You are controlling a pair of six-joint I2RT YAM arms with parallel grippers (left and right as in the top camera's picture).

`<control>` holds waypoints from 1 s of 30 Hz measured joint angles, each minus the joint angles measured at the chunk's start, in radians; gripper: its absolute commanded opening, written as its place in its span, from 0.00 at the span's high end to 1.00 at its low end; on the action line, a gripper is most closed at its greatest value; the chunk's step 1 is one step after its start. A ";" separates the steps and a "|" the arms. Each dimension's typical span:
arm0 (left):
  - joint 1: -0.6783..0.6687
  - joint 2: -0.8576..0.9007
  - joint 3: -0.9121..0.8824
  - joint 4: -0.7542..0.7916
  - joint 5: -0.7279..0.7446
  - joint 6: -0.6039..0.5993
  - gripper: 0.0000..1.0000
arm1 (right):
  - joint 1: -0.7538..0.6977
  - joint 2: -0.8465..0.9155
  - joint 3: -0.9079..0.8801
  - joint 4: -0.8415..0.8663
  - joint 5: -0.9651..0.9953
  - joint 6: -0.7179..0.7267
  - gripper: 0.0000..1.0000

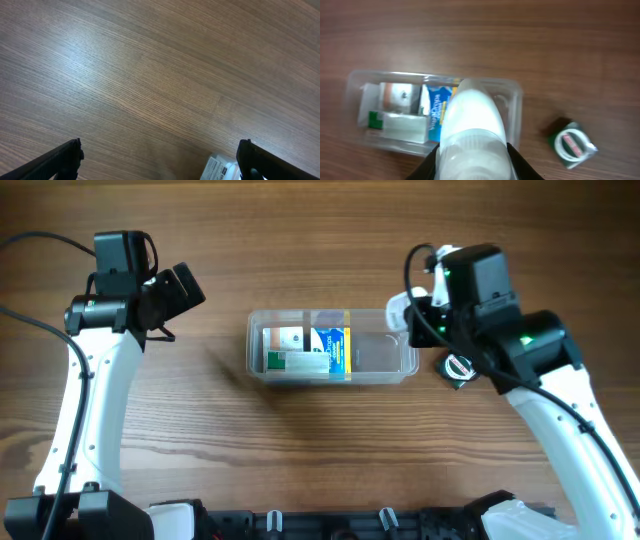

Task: Pack container
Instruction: 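Carry the white bottle into the container's right end and lower it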

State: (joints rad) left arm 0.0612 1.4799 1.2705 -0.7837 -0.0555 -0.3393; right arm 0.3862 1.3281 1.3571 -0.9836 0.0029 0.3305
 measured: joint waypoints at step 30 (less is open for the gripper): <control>0.000 0.000 0.000 0.000 0.000 0.000 0.00 | 0.086 0.377 0.000 -0.007 0.147 0.100 0.81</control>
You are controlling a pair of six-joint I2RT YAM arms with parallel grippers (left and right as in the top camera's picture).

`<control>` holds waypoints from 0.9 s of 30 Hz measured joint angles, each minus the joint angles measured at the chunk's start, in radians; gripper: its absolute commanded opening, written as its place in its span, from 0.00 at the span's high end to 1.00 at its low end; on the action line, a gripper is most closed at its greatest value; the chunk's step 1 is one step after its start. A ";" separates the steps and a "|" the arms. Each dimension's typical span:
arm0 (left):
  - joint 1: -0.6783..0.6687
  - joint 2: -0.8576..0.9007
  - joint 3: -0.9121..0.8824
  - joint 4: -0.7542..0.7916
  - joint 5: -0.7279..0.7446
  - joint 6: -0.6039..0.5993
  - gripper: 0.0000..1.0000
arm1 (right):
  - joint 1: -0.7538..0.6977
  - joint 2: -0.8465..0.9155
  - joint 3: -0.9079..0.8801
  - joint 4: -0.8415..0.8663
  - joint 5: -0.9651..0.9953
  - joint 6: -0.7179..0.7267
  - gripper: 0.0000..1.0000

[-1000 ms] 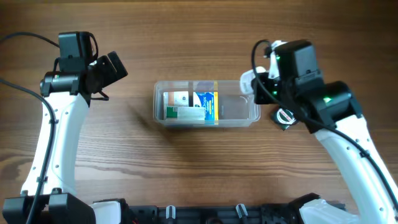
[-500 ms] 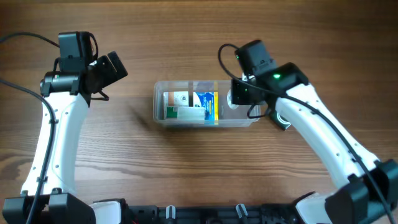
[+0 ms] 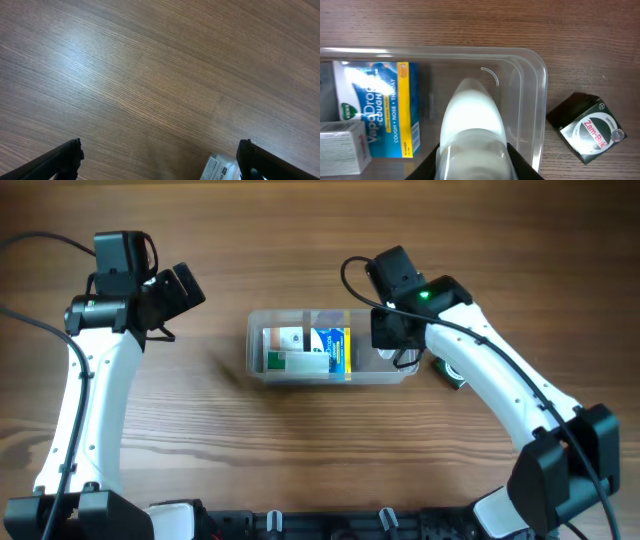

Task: Pack container
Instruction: 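Carry the white bottle into the container's right end and lower it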

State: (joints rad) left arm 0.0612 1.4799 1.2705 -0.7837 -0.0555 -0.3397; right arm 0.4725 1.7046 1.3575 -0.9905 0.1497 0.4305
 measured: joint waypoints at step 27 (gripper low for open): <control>0.000 0.000 0.000 0.000 0.000 0.000 0.00 | 0.000 0.032 -0.040 0.030 0.051 0.023 0.81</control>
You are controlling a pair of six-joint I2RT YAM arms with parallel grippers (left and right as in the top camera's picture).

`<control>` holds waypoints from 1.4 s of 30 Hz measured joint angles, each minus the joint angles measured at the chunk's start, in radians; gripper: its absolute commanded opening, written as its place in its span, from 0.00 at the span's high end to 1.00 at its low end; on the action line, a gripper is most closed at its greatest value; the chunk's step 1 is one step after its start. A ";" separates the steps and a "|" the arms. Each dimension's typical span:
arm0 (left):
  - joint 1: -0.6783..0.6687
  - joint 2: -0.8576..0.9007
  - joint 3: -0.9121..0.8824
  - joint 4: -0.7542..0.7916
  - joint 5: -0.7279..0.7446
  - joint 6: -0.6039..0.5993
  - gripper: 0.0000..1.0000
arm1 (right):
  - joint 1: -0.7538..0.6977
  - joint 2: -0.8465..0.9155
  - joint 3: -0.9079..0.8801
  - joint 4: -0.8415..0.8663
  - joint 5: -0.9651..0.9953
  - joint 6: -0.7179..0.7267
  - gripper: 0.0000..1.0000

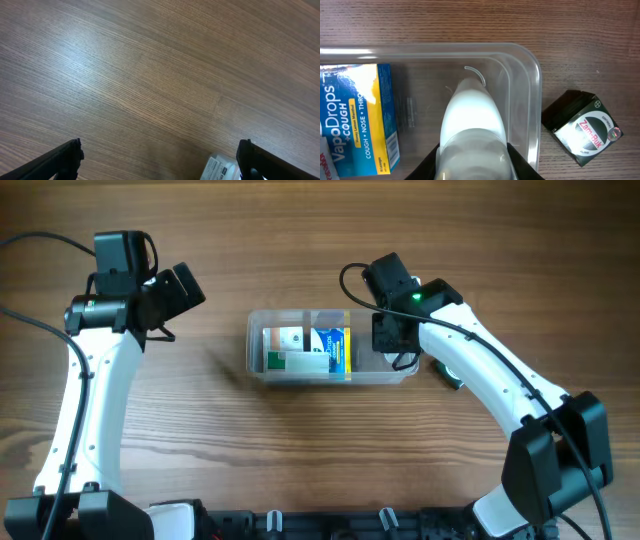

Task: Pack container
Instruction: 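Carry the white bottle into the container's right end and lower it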

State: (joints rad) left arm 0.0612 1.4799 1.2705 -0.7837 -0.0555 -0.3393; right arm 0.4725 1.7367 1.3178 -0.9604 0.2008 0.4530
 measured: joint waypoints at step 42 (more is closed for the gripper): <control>0.000 0.000 0.000 0.000 0.000 0.000 0.00 | 0.000 0.051 -0.001 0.025 0.002 0.005 0.51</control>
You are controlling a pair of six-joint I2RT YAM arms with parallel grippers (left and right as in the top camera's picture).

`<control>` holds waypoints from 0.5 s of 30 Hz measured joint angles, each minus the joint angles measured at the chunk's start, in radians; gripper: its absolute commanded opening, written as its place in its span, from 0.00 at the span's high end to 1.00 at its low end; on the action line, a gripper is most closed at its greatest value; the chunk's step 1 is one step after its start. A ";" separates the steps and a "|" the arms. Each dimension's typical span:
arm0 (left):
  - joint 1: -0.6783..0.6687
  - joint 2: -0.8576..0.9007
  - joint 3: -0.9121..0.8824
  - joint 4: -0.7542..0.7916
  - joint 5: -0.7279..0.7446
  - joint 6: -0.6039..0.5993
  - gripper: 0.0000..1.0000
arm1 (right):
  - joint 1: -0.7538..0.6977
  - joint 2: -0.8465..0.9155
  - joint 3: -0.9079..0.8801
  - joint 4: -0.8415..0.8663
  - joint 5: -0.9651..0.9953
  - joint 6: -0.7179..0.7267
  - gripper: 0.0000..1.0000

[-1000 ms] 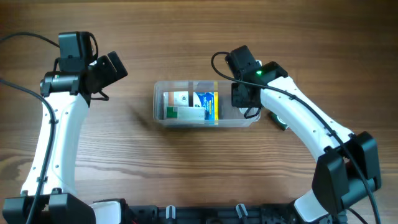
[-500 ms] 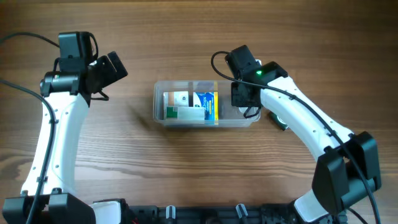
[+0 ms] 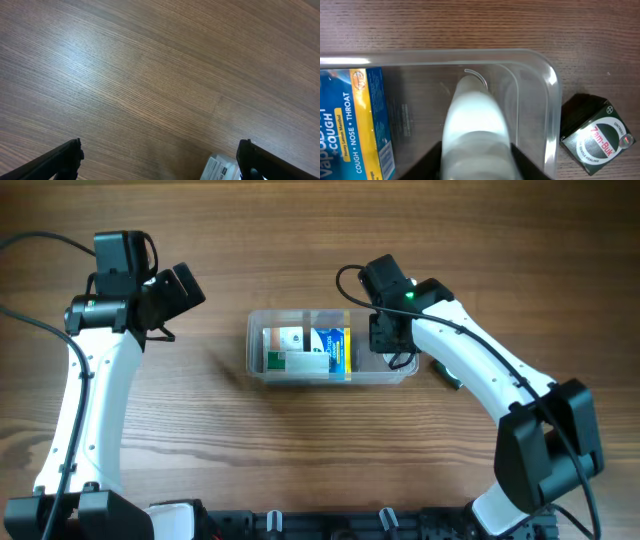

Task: Pack container
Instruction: 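Carry the white bottle into the container's right end and lower it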

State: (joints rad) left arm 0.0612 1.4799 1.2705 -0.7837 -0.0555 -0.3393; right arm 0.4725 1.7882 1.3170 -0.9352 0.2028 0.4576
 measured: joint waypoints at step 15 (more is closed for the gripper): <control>0.000 0.000 0.000 0.000 0.000 0.000 0.00 | 0.000 -0.014 0.000 0.001 -0.004 -0.010 0.39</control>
State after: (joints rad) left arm 0.0612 1.4799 1.2705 -0.7837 -0.0555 -0.3393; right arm 0.4725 1.7741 1.3170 -0.9344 0.1989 0.4477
